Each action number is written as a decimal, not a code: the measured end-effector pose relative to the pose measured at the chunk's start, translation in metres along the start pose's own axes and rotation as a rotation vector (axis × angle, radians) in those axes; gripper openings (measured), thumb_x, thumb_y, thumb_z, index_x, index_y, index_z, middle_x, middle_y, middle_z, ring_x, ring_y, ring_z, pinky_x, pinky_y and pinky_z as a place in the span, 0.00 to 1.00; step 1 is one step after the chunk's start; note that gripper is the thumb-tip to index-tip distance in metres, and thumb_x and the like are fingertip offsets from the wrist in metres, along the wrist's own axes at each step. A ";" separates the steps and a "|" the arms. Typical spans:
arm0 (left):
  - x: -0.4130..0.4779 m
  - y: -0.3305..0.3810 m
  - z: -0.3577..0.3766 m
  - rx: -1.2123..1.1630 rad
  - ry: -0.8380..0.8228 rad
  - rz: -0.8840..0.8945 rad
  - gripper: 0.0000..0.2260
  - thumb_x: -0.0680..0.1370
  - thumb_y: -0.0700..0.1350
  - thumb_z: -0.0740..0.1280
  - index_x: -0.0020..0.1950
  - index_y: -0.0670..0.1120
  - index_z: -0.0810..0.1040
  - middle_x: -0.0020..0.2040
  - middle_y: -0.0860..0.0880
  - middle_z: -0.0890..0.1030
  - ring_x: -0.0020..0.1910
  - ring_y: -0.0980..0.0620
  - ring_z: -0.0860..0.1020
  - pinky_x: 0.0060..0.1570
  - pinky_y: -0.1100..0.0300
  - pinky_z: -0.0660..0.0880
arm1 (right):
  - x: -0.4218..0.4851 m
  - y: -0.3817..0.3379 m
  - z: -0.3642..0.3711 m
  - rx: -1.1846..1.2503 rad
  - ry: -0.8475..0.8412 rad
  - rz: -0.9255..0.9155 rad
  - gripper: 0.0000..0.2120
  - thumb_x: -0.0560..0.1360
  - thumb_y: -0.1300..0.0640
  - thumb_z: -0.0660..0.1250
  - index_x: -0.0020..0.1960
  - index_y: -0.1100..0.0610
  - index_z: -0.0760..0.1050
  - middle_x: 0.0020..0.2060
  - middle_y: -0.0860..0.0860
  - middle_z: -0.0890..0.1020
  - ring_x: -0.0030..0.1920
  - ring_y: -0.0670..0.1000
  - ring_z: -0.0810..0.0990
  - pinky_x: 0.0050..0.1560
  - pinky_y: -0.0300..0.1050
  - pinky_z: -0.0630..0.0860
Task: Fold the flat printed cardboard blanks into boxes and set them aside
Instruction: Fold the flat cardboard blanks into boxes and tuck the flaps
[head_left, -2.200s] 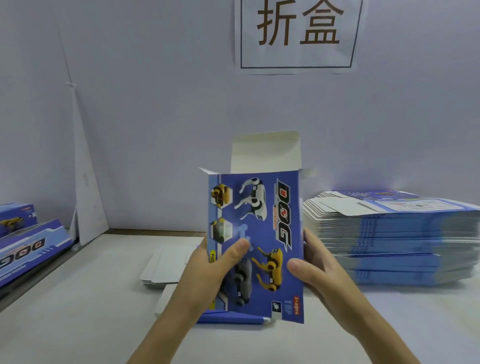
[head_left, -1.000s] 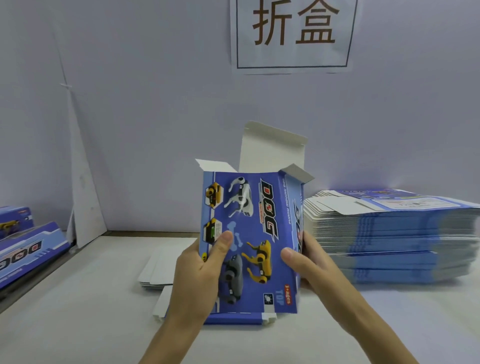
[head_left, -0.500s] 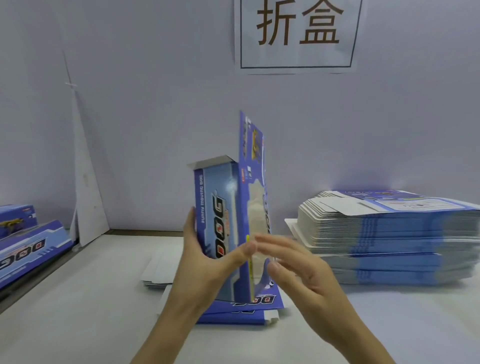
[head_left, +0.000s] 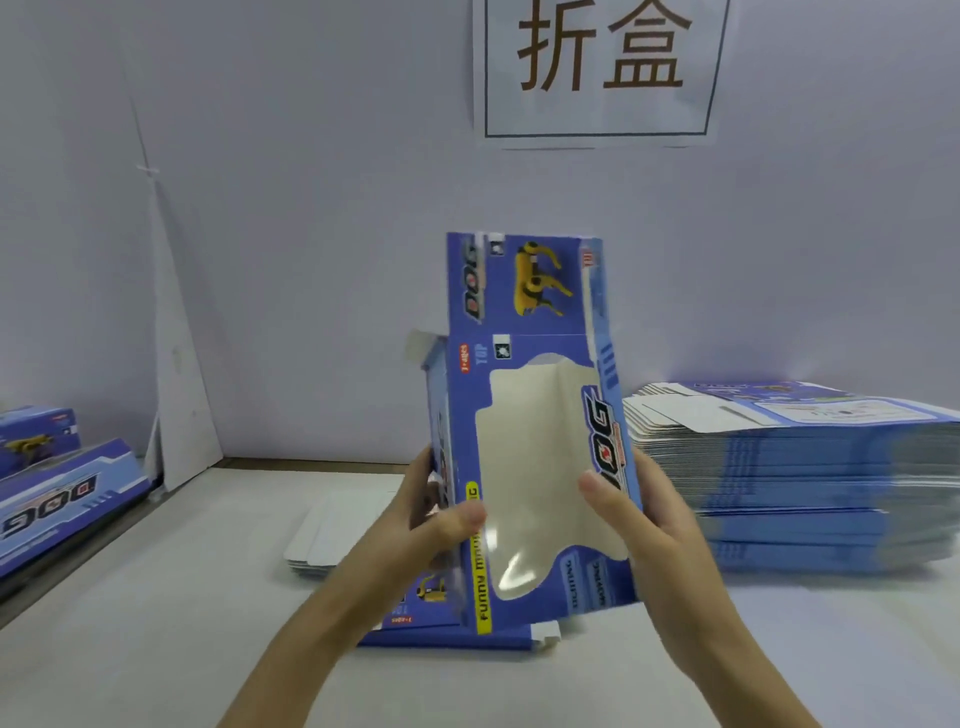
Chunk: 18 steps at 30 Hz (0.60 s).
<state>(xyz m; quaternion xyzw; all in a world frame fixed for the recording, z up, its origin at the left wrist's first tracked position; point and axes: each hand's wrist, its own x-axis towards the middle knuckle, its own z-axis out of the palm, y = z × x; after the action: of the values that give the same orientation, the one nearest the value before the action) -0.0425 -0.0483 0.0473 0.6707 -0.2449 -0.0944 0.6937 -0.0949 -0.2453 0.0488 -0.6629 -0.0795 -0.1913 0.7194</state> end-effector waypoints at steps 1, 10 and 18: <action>-0.001 0.002 -0.006 0.070 -0.033 -0.056 0.40 0.57 0.60 0.72 0.68 0.63 0.62 0.59 0.54 0.79 0.52 0.51 0.83 0.43 0.59 0.80 | 0.000 0.003 0.001 -0.016 0.059 -0.003 0.22 0.68 0.45 0.69 0.62 0.45 0.76 0.51 0.42 0.84 0.51 0.42 0.83 0.46 0.38 0.80; -0.012 0.013 -0.069 0.144 -0.015 -0.285 0.32 0.58 0.57 0.76 0.61 0.62 0.72 0.48 0.54 0.84 0.51 0.52 0.83 0.41 0.55 0.81 | -0.003 0.015 0.011 -0.082 -0.054 0.094 0.24 0.69 0.44 0.63 0.65 0.41 0.72 0.58 0.42 0.81 0.57 0.44 0.81 0.51 0.41 0.77; -0.039 0.014 -0.149 -0.082 0.983 0.071 0.16 0.79 0.43 0.66 0.66 0.47 0.74 0.59 0.42 0.77 0.48 0.64 0.80 0.49 0.67 0.77 | 0.005 0.024 0.014 -0.075 0.033 0.243 0.12 0.72 0.48 0.64 0.55 0.39 0.77 0.52 0.44 0.82 0.51 0.53 0.82 0.45 0.49 0.76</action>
<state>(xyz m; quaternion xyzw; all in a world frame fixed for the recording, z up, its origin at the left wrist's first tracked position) -0.0099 0.1026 0.0557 0.5994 0.0923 0.2472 0.7557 -0.0790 -0.2314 0.0303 -0.6908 0.0203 -0.1167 0.7132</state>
